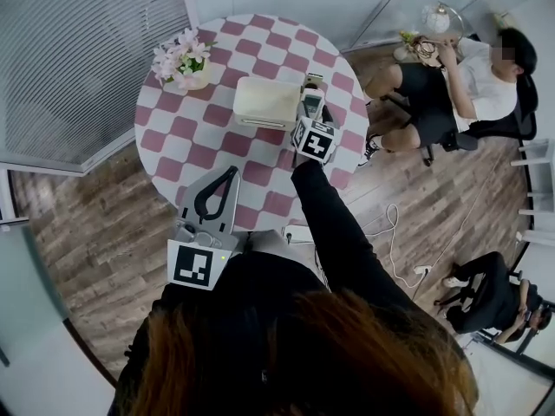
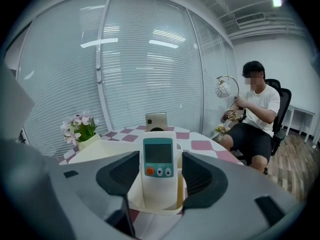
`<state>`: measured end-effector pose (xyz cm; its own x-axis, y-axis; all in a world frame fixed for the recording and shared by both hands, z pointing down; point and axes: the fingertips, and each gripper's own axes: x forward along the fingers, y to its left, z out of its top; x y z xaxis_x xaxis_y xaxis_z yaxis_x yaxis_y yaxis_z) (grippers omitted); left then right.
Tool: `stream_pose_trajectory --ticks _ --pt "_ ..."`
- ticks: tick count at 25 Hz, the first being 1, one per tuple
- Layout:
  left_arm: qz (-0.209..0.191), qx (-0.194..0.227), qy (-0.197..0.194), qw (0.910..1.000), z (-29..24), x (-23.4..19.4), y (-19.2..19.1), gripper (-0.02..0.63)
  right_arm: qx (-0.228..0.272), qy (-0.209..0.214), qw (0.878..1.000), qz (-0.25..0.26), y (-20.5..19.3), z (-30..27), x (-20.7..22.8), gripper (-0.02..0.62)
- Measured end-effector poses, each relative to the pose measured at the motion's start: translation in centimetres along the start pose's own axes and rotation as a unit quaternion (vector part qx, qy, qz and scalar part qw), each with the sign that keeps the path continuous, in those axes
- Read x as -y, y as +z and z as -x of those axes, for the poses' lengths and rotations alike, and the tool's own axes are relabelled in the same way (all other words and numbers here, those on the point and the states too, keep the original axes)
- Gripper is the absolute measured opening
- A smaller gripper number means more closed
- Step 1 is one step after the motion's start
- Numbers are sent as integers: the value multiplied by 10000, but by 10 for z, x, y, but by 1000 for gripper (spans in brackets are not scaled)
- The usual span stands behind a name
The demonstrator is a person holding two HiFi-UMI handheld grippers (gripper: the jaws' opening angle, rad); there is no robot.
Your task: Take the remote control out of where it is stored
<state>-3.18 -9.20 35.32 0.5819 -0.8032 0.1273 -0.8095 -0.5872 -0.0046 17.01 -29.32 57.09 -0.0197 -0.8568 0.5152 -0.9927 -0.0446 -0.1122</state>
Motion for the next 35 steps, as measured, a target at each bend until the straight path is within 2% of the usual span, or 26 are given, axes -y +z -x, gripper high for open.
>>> stream_pose_trajectory --ticks 4,11,20,28,35 --pt "7 -38 9 10000 0 1 -2 9 -76 -47 9998 193 0 -8 -2 268" --pt "68 -66 47 9999 -1 -1 -4 9 -145 -187 9997 62 -1 -16 -1 267" --pt "103 -101 24 9999 0 -1 -7 9 -111 -103 9999 75 -1 -16 -2 259" --pt "144 -83 20 9999 2 -2 -8 9 265 63 9994 219 14 -3 -6 258" --pt "176 -28 -62 9998 2 1 -7 9 769 230 9962 336 51 19 -12 258"
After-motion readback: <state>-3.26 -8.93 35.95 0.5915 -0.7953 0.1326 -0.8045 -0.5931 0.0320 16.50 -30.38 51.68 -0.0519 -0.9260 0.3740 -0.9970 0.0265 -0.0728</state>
